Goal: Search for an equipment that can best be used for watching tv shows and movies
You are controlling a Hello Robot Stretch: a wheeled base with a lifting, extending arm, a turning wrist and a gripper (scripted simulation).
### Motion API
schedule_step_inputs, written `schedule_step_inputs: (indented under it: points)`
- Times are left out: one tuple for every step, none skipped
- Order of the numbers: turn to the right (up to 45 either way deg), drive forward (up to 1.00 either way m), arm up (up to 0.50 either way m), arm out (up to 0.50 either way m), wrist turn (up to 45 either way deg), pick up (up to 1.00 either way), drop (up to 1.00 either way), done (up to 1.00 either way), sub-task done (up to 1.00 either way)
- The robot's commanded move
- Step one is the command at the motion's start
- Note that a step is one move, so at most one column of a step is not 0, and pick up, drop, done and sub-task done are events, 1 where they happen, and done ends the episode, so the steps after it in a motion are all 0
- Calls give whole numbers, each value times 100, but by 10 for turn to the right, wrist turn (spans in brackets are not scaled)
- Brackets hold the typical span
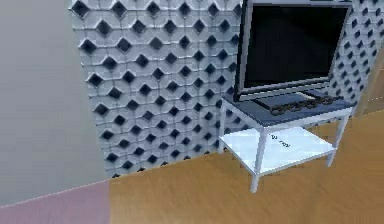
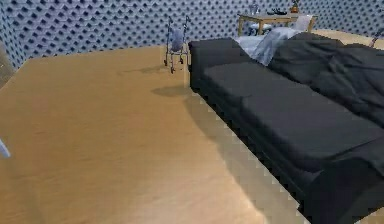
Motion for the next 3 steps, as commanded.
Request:
schedule_step_inputs:
  points:
    - [0,95,0,0,0,0,0,0,0]
    - [390,0,0,0,0,0,0,0,0]
    - [0,0,0,0,0,0,0,100,0]
